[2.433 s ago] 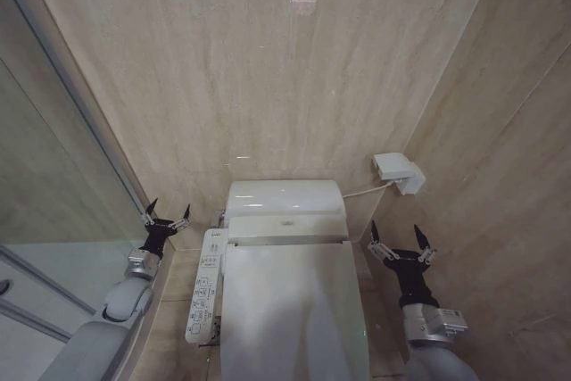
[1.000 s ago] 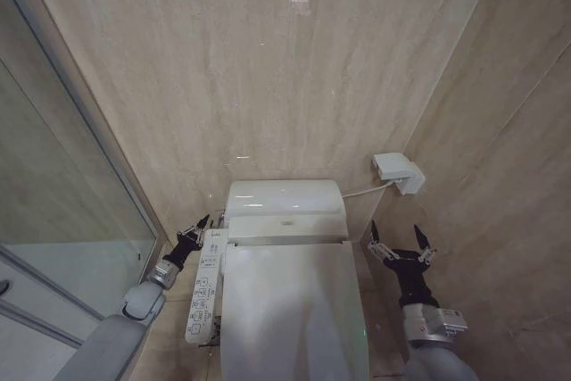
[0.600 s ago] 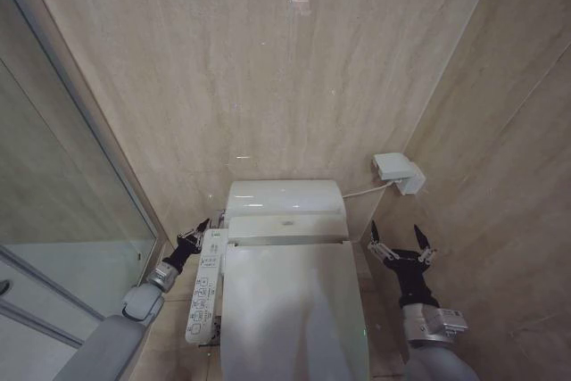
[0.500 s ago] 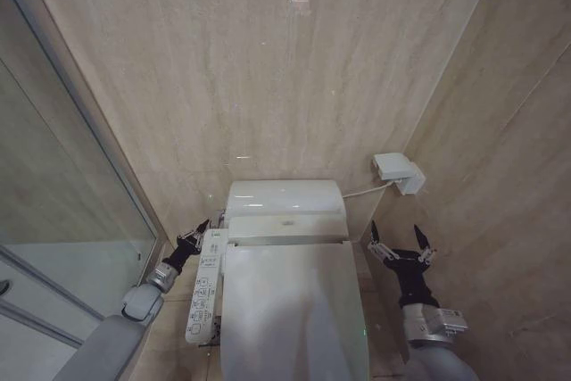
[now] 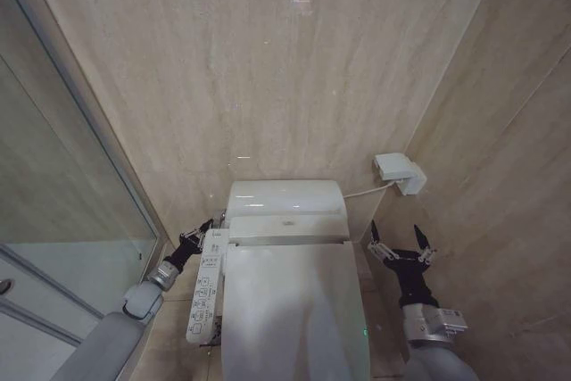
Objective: Open the toilet lid, clean the toilet bowl with a toilet brush, close the toilet lid, and flush.
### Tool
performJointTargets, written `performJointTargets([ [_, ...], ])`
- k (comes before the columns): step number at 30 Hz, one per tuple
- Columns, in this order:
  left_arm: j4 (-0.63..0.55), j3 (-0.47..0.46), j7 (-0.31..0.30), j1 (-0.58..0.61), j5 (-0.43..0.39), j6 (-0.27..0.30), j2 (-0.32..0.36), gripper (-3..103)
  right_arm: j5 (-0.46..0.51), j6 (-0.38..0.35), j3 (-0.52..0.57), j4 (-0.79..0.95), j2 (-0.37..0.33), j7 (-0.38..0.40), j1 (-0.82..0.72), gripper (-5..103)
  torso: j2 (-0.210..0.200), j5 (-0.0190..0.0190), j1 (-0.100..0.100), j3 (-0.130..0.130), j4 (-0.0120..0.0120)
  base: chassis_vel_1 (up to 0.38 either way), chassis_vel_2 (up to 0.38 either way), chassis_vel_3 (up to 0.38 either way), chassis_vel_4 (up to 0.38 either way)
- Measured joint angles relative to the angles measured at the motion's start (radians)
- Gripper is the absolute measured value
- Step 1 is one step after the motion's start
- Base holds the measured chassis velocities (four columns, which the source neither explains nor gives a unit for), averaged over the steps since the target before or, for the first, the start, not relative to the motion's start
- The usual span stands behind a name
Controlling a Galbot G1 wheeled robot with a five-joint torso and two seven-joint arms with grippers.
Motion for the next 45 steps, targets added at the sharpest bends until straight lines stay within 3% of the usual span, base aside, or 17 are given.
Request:
performJointTargets([
  [11,-0.045,-0.031,0.007,0.028,0.052,0.007,0.013,0,0.0,0.0,0.0,0.0,0.0,0.0,0.0,100,0.0,-0.0007,0.0,0.0,-0.0008,0.0,0.0,0.0,0.0],
  [31,0.077,0.039,0.012,-0.067,0.048,-0.007,0.0,0,0.0,0.0,0.0,0.0,0.0,0.0,0.0,100,0.0,-0.0006,0.0,0.0,-0.0005,0.0,0.0,0.0,0.0],
  [45,0.095,0.044,0.012,-0.082,0.04,-0.01,0.0,0,0.0,0.0,0.0,0.0,0.0,0.0,0.0,100,0.0,-0.0006,0.0,0.0,-0.0006,0.0,0.0,0.0,0.0],
])
